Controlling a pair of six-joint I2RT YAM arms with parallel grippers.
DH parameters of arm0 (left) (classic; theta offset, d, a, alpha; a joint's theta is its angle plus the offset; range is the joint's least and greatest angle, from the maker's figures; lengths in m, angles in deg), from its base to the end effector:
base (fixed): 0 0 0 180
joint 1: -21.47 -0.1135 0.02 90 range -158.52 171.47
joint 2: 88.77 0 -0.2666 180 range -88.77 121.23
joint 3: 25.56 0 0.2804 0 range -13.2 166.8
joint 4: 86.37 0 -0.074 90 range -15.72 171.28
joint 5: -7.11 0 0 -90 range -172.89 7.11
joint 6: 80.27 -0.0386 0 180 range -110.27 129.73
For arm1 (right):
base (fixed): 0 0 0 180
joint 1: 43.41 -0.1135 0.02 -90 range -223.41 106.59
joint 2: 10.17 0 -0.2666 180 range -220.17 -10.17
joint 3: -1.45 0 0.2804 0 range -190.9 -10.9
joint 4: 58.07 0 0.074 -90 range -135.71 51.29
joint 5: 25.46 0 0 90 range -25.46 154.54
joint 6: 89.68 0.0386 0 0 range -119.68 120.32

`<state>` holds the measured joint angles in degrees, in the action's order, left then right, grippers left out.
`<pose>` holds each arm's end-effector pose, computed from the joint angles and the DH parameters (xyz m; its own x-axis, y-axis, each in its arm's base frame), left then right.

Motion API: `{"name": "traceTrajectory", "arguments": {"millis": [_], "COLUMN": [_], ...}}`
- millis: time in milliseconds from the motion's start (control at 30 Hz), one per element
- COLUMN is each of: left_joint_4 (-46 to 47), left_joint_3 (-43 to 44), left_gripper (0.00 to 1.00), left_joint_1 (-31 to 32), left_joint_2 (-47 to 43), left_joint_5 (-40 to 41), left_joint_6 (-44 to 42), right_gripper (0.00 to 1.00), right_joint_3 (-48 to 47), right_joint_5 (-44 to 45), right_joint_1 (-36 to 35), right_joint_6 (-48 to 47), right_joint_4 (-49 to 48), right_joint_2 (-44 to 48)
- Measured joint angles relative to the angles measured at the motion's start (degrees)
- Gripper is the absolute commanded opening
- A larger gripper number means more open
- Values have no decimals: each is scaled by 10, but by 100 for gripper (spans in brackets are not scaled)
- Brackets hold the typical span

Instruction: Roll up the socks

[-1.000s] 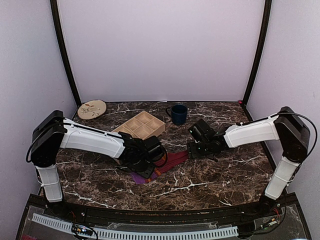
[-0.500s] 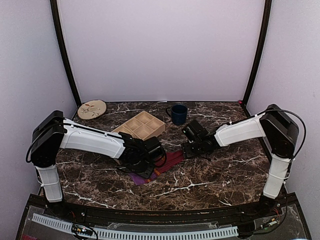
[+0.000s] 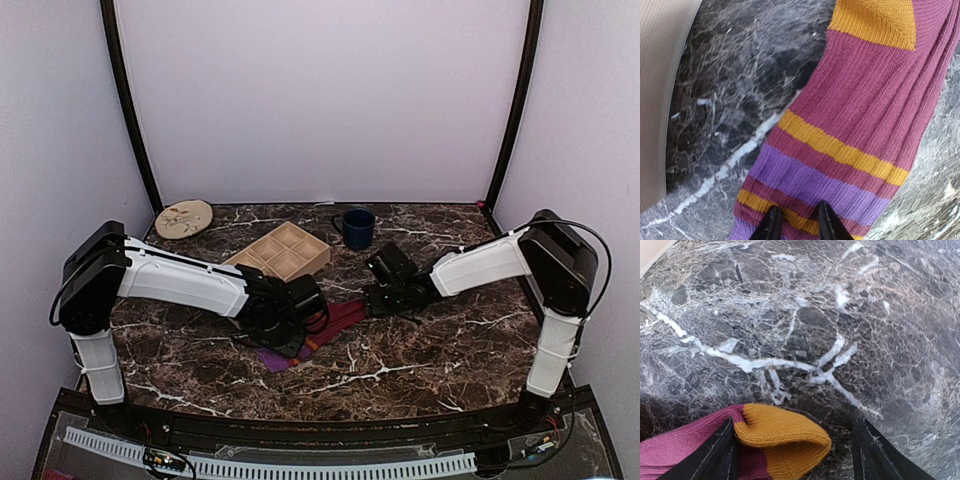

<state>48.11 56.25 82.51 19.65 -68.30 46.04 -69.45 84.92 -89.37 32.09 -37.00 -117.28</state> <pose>0.1969 -0.3357 0.1349 -0.8506 0.3535 -0.3892 0.3793 0.9252 0.0115 0.2768 0.2669 0.1100 -0.7831 -0.0998 -0.6138 -0.1537 0.9875 0.0355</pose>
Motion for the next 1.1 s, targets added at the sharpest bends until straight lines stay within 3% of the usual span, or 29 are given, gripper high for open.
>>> {"name": "traceTrajectory", "arguments": {"millis": [633,1100], "left_joint_4": [-4,5], "left_joint_3": [-26,-35], "left_gripper": [29,29], "left_joint_1": [0,0], "left_joint_2": [-25,-27], "left_joint_5": [0,-3], "left_joint_6": [34,42], "right_gripper": [71,74], "right_joint_3": [101,80], "right_joint_5": [-7,-6], "right_joint_1": [0,-1], "right_joint_6": [72,81], "right_joint_4": [24,88], "right_joint_2": [93,102]}}
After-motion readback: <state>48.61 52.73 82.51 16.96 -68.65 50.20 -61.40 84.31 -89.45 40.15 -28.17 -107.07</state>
